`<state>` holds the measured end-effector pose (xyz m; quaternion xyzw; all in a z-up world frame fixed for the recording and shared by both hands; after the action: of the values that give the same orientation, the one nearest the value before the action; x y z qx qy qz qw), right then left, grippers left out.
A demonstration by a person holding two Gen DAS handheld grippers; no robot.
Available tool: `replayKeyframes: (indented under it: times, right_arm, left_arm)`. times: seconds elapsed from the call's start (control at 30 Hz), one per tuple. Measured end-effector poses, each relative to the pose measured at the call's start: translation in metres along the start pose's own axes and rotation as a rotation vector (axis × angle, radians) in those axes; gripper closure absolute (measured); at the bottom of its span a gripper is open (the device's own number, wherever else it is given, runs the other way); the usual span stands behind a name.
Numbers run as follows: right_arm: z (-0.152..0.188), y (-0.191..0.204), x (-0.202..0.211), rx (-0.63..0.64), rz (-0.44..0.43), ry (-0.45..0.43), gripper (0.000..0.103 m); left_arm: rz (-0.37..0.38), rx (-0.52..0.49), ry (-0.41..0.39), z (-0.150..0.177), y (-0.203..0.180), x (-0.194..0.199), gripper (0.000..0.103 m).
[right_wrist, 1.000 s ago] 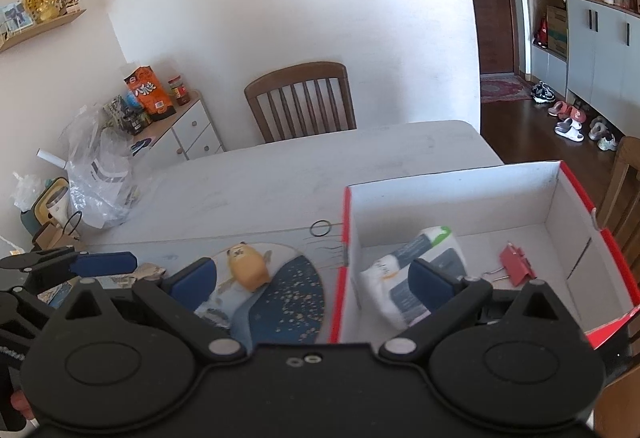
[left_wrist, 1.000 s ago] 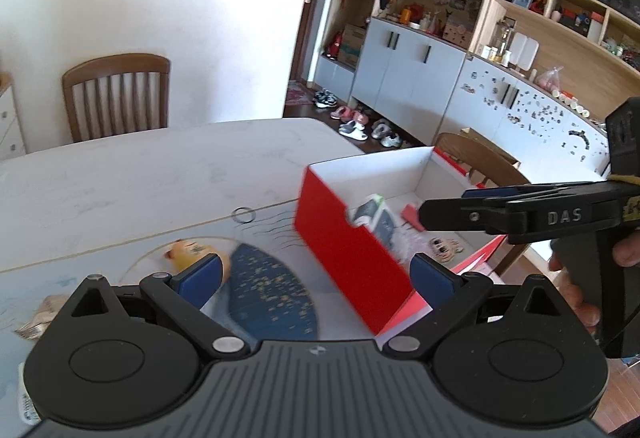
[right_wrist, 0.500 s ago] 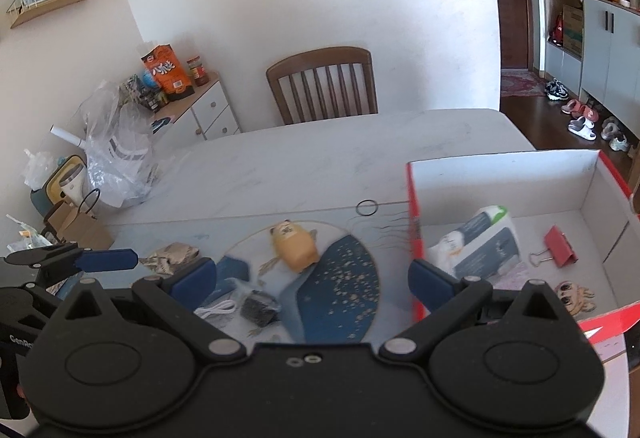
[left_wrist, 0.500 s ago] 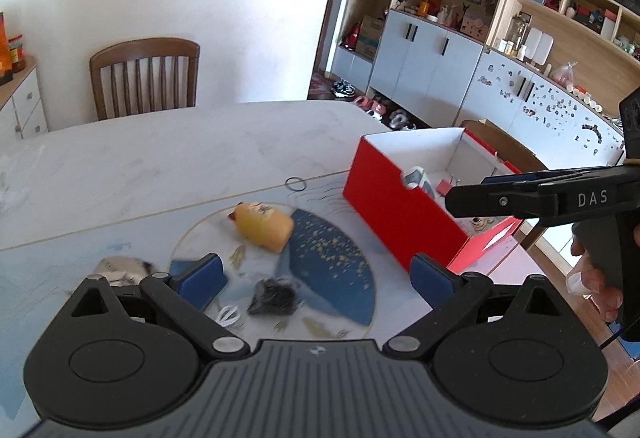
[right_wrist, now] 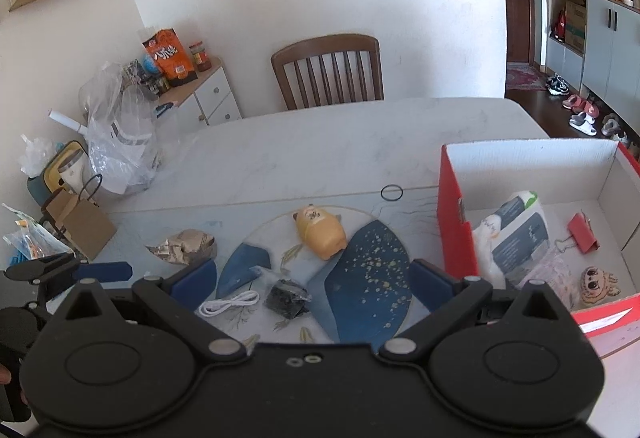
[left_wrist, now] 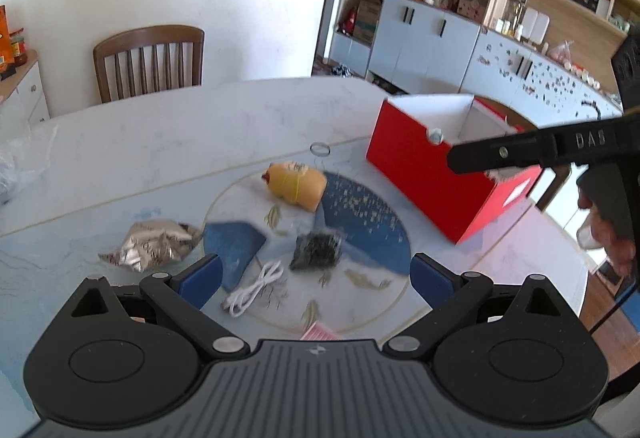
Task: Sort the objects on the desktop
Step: 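Move both tools back toward the remaining items on the placemat, then grasp the pink ridged tray with the left tool while the right tool grasps the dark bag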
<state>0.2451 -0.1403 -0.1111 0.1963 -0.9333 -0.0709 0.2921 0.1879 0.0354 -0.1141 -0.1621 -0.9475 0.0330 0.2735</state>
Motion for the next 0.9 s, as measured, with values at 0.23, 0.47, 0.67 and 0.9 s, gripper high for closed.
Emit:
replayKeyframes:
  times: [0.23, 0.47, 0.67, 0.9]
  right_arm:
    - [0.014, 0.009, -0.025, 0.035, 0.019, 0.04, 0.001]
    - [0.029, 0.016, -0.054, 0.063, 0.02, 0.083, 0.001]
    - [0.041, 0.021, -0.079, 0.086, 0.017, 0.105, 0.001]
    - [0.056, 0.026, -0.108, 0.136, 0.016, 0.147, 0.003]
  left_arm:
    - [-0.043, -0.016, 0.031, 0.024, 0.016, -0.009, 0.003]
    - [-0.012, -0.062, 0.052, 0.043, 0.016, -0.019, 0.003]
    - [0.042, -0.13, 0.081, 0.062, -0.001, -0.034, 0.003]
    - [0.089, -0.195, 0.109, 0.08, -0.016, -0.054, 0.003]
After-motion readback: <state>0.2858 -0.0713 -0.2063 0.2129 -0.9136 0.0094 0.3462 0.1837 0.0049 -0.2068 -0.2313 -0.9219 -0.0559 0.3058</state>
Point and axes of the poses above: each gripper's, at about its wrist camera, not at the fingertips, and x roughly against the way its jaws point, y to its left, z to its underside, the point moved 9 cm from there along -x, roughly the way its jaws point, and after that the axes turned 11 degrees about -y, right-handed, at the moved point
